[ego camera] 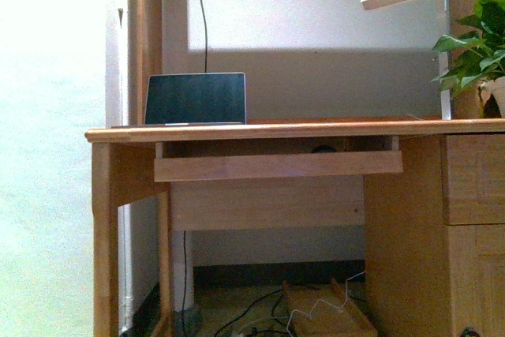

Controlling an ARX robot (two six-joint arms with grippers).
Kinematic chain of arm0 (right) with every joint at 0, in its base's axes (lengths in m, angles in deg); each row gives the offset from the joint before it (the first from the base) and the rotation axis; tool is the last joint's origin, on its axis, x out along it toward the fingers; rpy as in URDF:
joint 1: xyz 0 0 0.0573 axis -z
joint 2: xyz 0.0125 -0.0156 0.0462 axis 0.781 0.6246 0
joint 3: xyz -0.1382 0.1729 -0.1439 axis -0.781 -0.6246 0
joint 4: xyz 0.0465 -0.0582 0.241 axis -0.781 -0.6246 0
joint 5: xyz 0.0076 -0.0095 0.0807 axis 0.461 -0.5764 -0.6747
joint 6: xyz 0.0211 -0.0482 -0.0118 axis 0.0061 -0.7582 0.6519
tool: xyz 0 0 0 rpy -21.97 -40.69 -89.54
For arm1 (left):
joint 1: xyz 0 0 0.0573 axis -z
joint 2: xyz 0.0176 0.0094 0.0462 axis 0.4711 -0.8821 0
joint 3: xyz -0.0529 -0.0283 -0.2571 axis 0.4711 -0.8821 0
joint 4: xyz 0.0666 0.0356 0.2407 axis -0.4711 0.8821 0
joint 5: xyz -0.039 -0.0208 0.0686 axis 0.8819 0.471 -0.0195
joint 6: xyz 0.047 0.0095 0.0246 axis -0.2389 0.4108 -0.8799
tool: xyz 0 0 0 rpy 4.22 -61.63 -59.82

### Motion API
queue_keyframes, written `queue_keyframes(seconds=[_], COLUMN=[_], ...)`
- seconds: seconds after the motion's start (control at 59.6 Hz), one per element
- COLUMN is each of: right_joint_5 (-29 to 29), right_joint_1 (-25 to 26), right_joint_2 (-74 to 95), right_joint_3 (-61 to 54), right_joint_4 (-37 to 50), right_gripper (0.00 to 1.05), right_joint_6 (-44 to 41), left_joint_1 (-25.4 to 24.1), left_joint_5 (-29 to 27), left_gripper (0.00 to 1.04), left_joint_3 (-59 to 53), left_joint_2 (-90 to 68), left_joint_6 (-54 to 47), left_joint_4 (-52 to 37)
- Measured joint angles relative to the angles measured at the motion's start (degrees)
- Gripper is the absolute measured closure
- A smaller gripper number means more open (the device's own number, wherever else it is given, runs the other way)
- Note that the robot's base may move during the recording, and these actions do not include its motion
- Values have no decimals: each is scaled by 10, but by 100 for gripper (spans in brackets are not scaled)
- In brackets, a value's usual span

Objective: Place mouse

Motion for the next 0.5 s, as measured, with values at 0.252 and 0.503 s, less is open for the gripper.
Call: queue_keyframes(seconds=[0.252,0.503], right_joint_5=[0,0], right_joint_1=[0,0], right_joint_2=[0,0], right_joint_3=[0,0], right_joint_4=[0,0], right_gripper=[7,7], right_joint_6=[0,0], left_joint_1=[0,0], left_joint_5=[0,0], left_gripper=[8,8], left_joint_3=[0,0], left_joint_2=[0,0], left_joint_6=[0,0], left_joint_4=[0,0])
